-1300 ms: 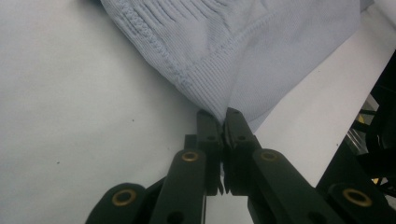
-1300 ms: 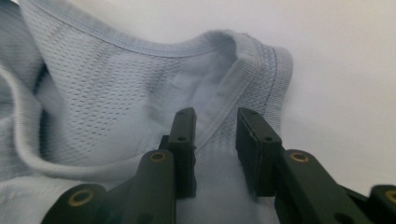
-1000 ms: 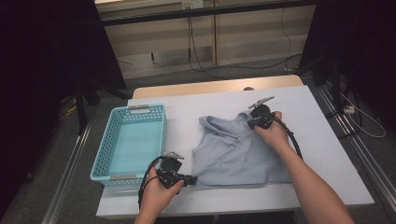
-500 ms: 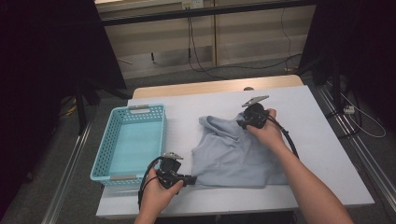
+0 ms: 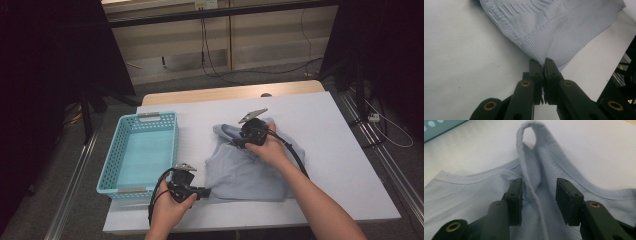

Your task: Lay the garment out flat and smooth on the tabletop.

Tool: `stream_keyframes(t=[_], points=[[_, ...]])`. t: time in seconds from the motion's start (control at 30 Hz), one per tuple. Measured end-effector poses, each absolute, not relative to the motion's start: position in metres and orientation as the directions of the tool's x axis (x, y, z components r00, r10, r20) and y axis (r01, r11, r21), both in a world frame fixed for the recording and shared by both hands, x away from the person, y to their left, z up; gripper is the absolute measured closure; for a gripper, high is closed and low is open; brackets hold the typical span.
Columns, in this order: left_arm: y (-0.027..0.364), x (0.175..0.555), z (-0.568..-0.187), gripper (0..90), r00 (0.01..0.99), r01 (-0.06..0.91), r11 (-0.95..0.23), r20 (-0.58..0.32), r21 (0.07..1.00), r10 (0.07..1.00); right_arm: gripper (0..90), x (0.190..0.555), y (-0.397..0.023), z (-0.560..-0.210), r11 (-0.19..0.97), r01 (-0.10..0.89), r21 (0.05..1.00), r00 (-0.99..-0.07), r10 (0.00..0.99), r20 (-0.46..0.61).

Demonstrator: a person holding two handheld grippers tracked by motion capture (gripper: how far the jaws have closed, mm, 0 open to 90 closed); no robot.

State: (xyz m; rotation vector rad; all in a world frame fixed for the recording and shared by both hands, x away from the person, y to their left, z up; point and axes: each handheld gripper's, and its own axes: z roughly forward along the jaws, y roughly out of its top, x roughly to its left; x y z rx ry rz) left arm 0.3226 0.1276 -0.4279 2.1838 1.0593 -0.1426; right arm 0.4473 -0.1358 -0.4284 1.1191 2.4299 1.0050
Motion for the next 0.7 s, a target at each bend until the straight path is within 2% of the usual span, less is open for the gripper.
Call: stream_keyframes(t=[0.07, 0.1, 0.2, 0.33, 0.53, 0.7], points=[[0.128, 0.323, -0.427, 87.2, 0.661, 0.725, -0.424, -0.377, 0.542, 0.649, 67.9, 0.448, -0.131, -0.432, 0.469, 0.551, 0.691, -0.661, 0.750, 0.018], [0.128, 0.323, -0.427, 87.2, 0.662, 0.725, -0.423, -0.377, 0.544, 0.648, 85.8, 0.450, -0.128, -0.434, 0.479, 0.552, 0.682, -0.676, 0.736, 0.030], [0.129, 0.323, -0.426, 87.2, 0.662, 0.724, -0.421, -0.381, 0.546, 0.645, 88.6, 0.451, -0.126, -0.431, 0.485, 0.550, 0.680, -0.680, 0.733, 0.027], [0.128, 0.323, -0.427, 87.2, 0.666, 0.722, -0.431, -0.375, 0.541, 0.645, 88.9, 0.464, -0.141, -0.421, 0.360, 0.582, 0.729, -0.612, 0.784, 0.101], [0.127, 0.324, -0.427, 87.2, 0.665, 0.723, -0.432, -0.374, 0.540, 0.646, 88.6, 0.479, -0.158, -0.434, 0.240, 0.651, 0.720, -0.525, 0.828, 0.198], [0.126, 0.324, -0.427, 87.2, 0.669, 0.720, -0.441, -0.368, 0.535, 0.646, 85.2, 0.484, -0.146, -0.453, 0.289, 0.680, 0.674, -0.536, 0.823, 0.187]])
